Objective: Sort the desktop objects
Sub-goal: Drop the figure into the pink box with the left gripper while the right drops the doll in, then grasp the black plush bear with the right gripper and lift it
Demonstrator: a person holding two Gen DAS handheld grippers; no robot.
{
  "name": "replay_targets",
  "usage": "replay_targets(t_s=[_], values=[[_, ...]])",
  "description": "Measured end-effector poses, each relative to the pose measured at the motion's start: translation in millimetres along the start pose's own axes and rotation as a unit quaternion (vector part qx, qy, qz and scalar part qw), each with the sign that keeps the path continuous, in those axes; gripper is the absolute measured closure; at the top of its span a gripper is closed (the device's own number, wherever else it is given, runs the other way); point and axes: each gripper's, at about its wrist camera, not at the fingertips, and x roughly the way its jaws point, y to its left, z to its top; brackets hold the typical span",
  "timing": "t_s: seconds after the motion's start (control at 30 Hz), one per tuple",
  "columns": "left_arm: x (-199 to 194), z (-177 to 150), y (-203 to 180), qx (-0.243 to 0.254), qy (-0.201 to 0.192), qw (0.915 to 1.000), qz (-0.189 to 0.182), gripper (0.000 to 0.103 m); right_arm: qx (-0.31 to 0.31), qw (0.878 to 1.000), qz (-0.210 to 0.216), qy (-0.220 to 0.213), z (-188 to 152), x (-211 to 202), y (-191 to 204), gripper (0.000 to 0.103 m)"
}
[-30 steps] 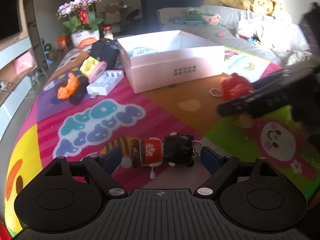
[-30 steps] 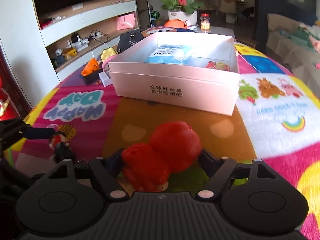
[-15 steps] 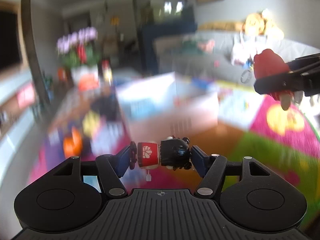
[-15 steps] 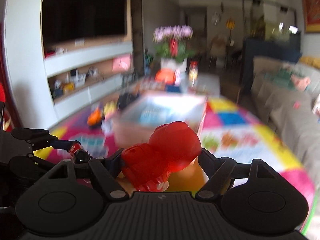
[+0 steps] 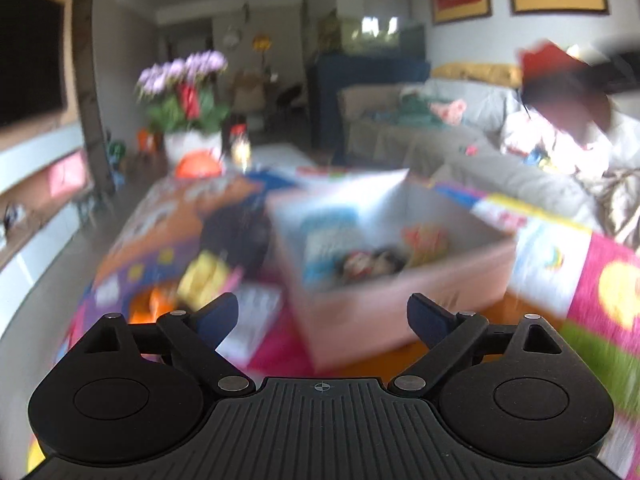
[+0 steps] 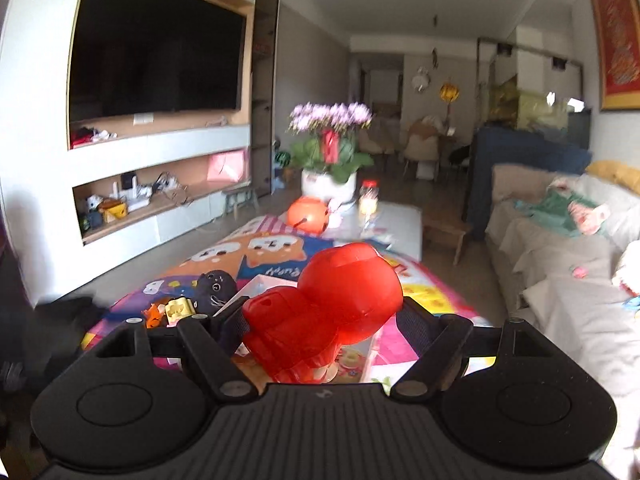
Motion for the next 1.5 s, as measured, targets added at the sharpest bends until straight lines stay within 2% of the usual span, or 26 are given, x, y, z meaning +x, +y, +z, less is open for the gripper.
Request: replay_targets(t_s=[0.07,0.17,0.23,0.27,0.33,0.53,0.7,0.83,0.93,1.0,1.07,1.13,1.17,1.2,1.27,1.33,1.4,1.5], values=[[-1,-13,11,-0.008,0.013,0.9999,0.009,0.007,0.007,1.0,0.012,0.019,11,32,-3,0.024],[-6,-26,30,-0.026,0.031,0.9991,0.013,0.005,-0.015,0.997,0.038,0.062,17,84,1,0.023],[-9,-35,38,-0.027,0.039,0.9987,0.021,0.004,-0.005,0.995,0.036,0.09,15,110,2,0.012],[-10,-40,40,-0.027,0.04,0.9985,0.027,0.003,0.001,0.994,0.036,0.099,13,119,2,0.012],[-10,-47,46,-0.033,0.042,0.9978,0.038,0.003,0.007,0.994,0.037,0.103,10,126,3,0.012],[-8,-50,57,-0.089,0.04,0.9949,0.024,0.002,0.006,0.995,0.031,0.1,8,126,19,0.006],[-8,-52,64,-0.122,0.041,0.9915,0.017,0.002,-0.049,0.992,0.055,0.099,21,154,63,0.003],[-7,-53,68,-0.14,0.046,0.9889,0.015,0.002,-0.075,0.986,0.09,0.12,36,206,113,0.003],[-8,-54,69,-0.149,0.042,0.9878,0.019,0.002,-0.115,0.982,0.075,0.131,43,253,150,0.003],[-10,-54,71,-0.156,0.036,0.987,0.019,0.002,-0.13,0.975,0.064,0.169,43,284,165,0.004],[-11,-55,73,-0.166,0.033,0.9854,0.016,0.002,-0.127,0.967,0.064,0.21,36,303,169,0.009],[-12,-56,76,-0.176,0.032,0.9838,0.012,0.002,-0.135,0.962,0.062,0.23,25,303,172,0.025],[-13,-57,77,-0.181,0.032,0.983,0.01,0.002,-0.15,0.962,0.052,0.22,19,296,173,0.028],[-13,-57,77,-0.184,0.031,0.9825,0.009,0.002,-0.168,0.962,0.048,0.209,14,287,175,0.038],[-14,-57,77,-0.184,0.03,0.9824,0.008,0.002,-0.173,0.96,0.07,0.207,10,263,174,0.045],[-15,-57,77,-0.185,0.03,0.9823,0.007,0.002,-0.158,0.961,0.095,0.206,11,235,166,0.05],[-15,-57,76,-0.184,0.03,0.9824,0.007,0.002,-0.139,0.966,0.115,0.185,12,200,155,0.051],[-16,-57,76,-0.184,0.033,0.9823,0.006,0.002,-0.078,0.976,0.13,0.159,16,146,130,0.051]])
